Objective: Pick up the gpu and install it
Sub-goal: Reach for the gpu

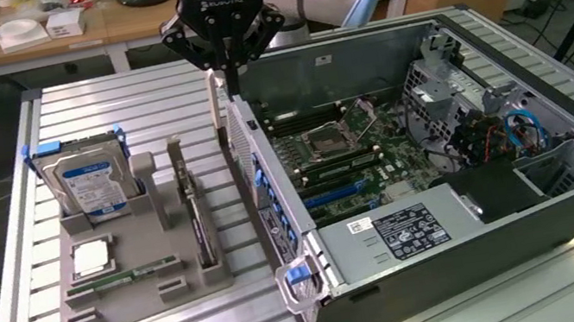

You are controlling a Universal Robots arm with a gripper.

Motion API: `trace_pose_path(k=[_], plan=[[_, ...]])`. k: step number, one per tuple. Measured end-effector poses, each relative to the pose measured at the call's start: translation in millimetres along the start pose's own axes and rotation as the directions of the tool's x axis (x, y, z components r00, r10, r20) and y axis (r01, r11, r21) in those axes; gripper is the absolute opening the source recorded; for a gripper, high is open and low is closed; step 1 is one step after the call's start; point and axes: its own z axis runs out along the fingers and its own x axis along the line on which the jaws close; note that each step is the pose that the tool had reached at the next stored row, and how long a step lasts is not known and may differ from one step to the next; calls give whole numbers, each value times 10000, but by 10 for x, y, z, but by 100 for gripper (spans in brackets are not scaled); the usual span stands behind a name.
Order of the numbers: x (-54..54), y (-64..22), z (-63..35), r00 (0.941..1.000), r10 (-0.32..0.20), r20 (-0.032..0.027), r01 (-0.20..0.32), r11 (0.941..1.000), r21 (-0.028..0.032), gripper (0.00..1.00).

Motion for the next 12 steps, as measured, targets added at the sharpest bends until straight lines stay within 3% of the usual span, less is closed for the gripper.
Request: trace_pose_path(k=[12], plan=[[128,-9,-2,10000,1,0,-1,10000,0,11]])
